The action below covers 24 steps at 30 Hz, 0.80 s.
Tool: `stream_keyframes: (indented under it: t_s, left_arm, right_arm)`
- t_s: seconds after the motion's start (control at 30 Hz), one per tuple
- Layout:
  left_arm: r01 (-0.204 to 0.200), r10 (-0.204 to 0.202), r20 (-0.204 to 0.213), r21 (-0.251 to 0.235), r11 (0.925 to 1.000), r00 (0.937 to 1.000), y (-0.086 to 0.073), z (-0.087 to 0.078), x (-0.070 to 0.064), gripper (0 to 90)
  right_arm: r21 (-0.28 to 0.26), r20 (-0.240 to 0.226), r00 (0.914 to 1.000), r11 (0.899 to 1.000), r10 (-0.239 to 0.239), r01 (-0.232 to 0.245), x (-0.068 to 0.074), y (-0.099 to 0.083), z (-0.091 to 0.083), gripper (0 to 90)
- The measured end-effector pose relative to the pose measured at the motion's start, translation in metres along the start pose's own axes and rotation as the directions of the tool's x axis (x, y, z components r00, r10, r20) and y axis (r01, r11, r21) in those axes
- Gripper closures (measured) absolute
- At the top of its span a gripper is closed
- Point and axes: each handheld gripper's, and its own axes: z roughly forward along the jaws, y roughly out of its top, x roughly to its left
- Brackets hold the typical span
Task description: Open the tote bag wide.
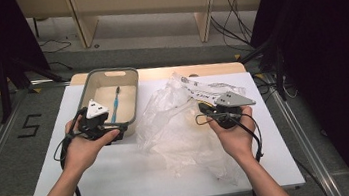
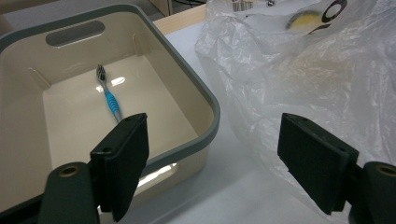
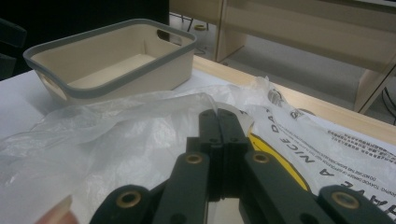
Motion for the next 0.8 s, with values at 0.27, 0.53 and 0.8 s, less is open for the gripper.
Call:
stream_keyframes:
  t_s: [0.27, 0.53, 0.8]
  left_arm:
    - [0.004, -0.004, -0.009, 0.000, 1.0000, 0.9999, 0.002, 0.003, 0.003, 24.7]
    - [-0.002, 0.002, -0.007, -0.016, 0.9999, 1.0000, 0.015, 0.011, 0.005, 24.4]
    - [0.000, 0.000, -0.015, -0.009, 1.0000, 0.9999, 0.023, 0.024, 0.006, 24.3]
  right_arm:
    - [0.001, 0.000, 1.0000, 1.000, 0.005, -0.005, 0.000, 0.000, 0.000, 90.0]
    - [0.003, -0.002, 1.0000, 1.000, 0.006, -0.006, 0.001, 0.000, 0.001, 90.0]
    - [-0.004, 0.002, 0.9998, 1.000, 0.017, -0.017, -0.002, 0.000, -0.003, 90.0]
